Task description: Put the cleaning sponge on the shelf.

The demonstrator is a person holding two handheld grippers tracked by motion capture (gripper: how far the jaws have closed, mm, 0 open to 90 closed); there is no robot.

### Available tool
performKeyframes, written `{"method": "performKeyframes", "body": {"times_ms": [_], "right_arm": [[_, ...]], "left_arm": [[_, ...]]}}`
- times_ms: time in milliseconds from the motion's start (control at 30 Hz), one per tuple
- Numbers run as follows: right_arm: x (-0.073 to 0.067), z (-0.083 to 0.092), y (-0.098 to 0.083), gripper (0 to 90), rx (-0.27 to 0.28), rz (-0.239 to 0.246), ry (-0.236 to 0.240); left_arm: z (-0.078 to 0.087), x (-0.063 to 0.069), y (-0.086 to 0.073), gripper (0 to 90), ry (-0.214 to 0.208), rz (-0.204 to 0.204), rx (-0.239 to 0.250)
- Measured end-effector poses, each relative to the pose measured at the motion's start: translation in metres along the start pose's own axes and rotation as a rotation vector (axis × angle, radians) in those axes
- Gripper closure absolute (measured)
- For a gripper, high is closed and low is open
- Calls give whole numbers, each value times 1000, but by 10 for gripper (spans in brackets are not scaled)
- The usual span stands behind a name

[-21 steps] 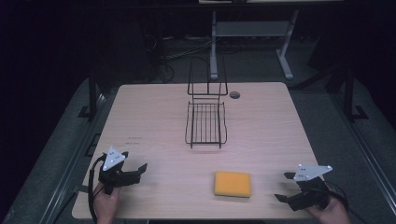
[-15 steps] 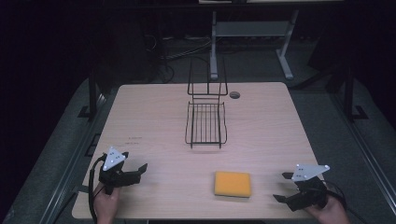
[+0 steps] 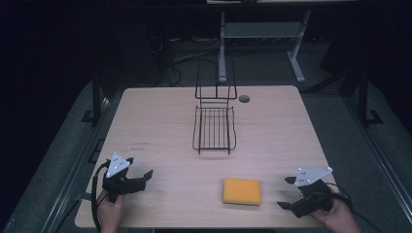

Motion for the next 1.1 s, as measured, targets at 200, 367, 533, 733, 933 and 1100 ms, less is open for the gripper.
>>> {"method": "performKeyframes", "body": {"times_ms": [200, 367, 533, 733, 933, 1100], "right_arm": [[-3, -4, 9, 143, -11, 24, 24], [-7, -8, 19, 143, -28, 45, 47], [-10, -13, 29, 143, -40, 77, 70], [-13, -17, 38, 142, -43, 102, 95], [-13, -20, 42, 142, -51, 118, 103], [-14, -21, 46, 137, -49, 125, 108]], "left_arm": [[-1, 1, 1, 141, -5, -6, 2], [-2, 1, 1, 141, -8, -5, 0], [-1, -1, 1, 141, -6, -4, 3], [0, -1, 1, 141, -3, 2, 8], [0, -1, 1, 141, -4, 1, 9], [0, -1, 1, 141, -4, 2, 7]]}}
Point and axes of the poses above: each handheld gripper's, and its own axes: z roughly backward along the jaws, y roughly out of its top, x roughly to its right, the point moved 9 cm from there along -z, roughly forward along the jaws, and after that the axes turned 8 degrees about -y, right-handed, at the moved point
